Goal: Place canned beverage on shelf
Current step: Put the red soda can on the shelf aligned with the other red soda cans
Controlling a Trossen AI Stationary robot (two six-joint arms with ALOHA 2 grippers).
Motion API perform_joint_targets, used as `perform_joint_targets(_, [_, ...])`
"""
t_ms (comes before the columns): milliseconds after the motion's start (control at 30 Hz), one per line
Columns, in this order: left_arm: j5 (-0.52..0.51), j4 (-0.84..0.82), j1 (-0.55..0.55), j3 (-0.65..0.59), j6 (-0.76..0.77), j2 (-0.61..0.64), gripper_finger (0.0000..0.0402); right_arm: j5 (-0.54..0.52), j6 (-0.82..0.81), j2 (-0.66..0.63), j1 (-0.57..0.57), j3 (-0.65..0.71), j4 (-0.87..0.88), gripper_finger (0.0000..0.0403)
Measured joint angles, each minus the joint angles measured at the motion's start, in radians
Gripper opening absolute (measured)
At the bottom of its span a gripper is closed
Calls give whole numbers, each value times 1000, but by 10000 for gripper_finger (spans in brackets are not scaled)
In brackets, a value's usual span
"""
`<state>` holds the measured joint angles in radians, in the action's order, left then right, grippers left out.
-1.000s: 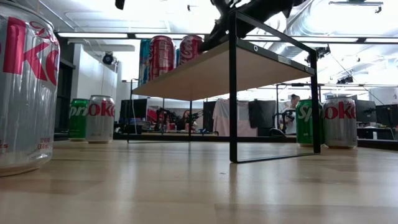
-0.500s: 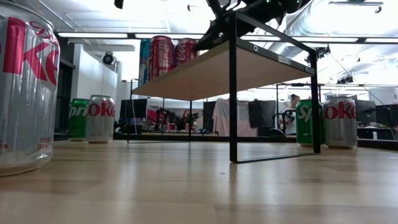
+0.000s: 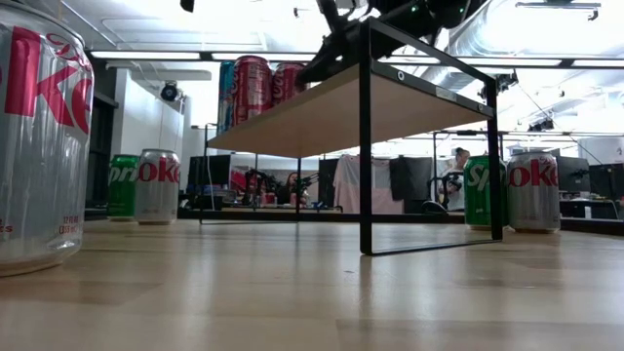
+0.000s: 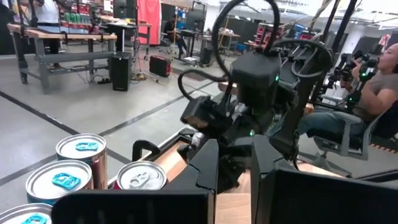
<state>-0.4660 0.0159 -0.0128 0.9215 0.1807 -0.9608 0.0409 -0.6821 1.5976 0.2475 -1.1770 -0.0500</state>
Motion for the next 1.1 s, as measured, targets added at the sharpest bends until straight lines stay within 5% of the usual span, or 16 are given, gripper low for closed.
perform_joint_targets(267, [91,9,0,0,0,12,3,146,201,-152,27,0,156,0])
perform_joint_targets(600, [122,12,5,0,-80,57,3,128,394,-455,46,0,252,0])
perform_joint_targets(1100, [153,9,27,0,-81,59,3,132,513,-533,45,0,258,0])
